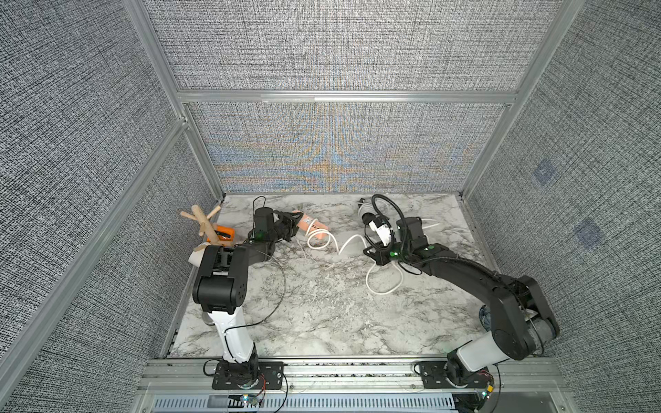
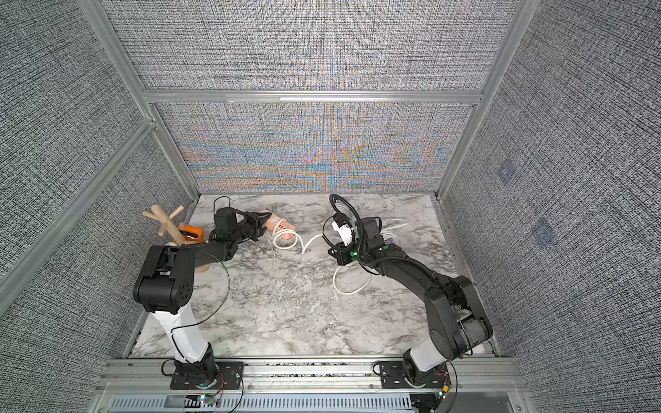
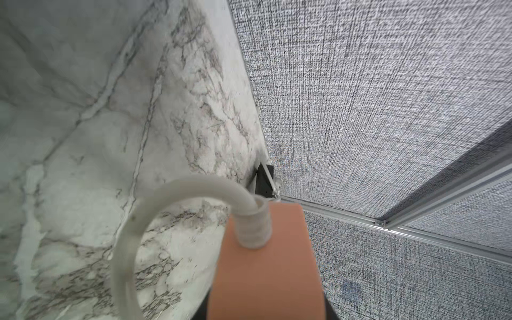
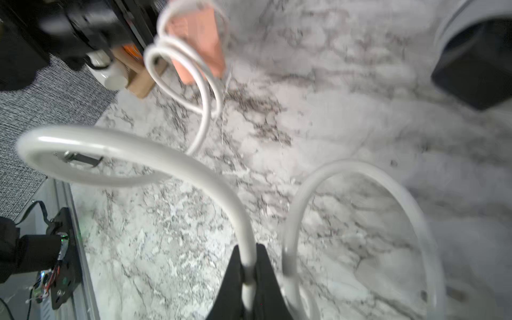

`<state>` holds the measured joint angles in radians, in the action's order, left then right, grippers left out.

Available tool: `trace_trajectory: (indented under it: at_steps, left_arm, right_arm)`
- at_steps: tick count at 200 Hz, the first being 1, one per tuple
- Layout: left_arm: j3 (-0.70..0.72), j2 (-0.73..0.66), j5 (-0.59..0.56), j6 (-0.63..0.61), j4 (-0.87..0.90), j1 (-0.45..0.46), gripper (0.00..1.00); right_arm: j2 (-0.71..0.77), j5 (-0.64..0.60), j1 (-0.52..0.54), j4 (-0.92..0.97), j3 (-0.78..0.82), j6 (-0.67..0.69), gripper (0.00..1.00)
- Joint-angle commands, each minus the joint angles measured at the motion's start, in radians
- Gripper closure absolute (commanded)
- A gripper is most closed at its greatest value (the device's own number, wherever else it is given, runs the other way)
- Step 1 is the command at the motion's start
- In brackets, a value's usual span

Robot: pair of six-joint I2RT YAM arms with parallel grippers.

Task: Unwrap the cord wrapped around the power strip
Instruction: Unwrap the power cord from the power strip.

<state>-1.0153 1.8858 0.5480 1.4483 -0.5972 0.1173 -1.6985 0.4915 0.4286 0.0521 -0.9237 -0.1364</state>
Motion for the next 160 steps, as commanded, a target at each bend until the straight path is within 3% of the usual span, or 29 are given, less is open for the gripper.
trace_trajectory:
  at_steps: [1, 38, 63, 71, 97, 117, 132, 160]
  left_arm:
    - [-0.012, -0.024, 0.014, 0.012, -0.026, -0.031, 0.99]
    - [0.015, -0.030, 0.044, 0.049, -0.066, -0.091, 0.99]
    - [0.039, -0.033, 0.056, 0.063, -0.091, -0.092, 0.99]
    - [0.045, -0.033, 0.062, 0.069, -0.097, -0.088, 0.99]
    - [0.068, -0.043, 0.081, 0.089, -0.118, -0.082, 0.99]
    - [0.077, -0.058, 0.091, 0.093, -0.124, -0.080, 0.99]
    - [0.080, -0.066, 0.093, 0.095, -0.122, -0.078, 0.99]
    - [0.076, -0.071, 0.100, 0.117, -0.137, -0.067, 0.99]
  right_arm:
    - [-0.011, -0.046, 0.003, -0.041, 0.053, -0.060, 1.00]
    - [-0.072, -0.181, 0.001, -0.034, 0.112, -0.111, 1.00]
    - [-0.089, -0.106, -0.001, -0.051, 0.115, -0.095, 1.00]
    - [-0.077, -0.062, 0.000, -0.055, 0.110, -0.081, 0.89]
    - [-0.021, 0.093, 0.000, -0.002, 0.055, 0.016, 0.40]
    - [0.027, 0.186, 0.005, 0.062, -0.004, 0.113, 0.17]
    - [0.031, 0.205, 0.024, 0.112, -0.071, 0.187, 0.13]
    - [-0.054, 0.185, 0.040, 0.040, -0.187, 0.185, 0.13]
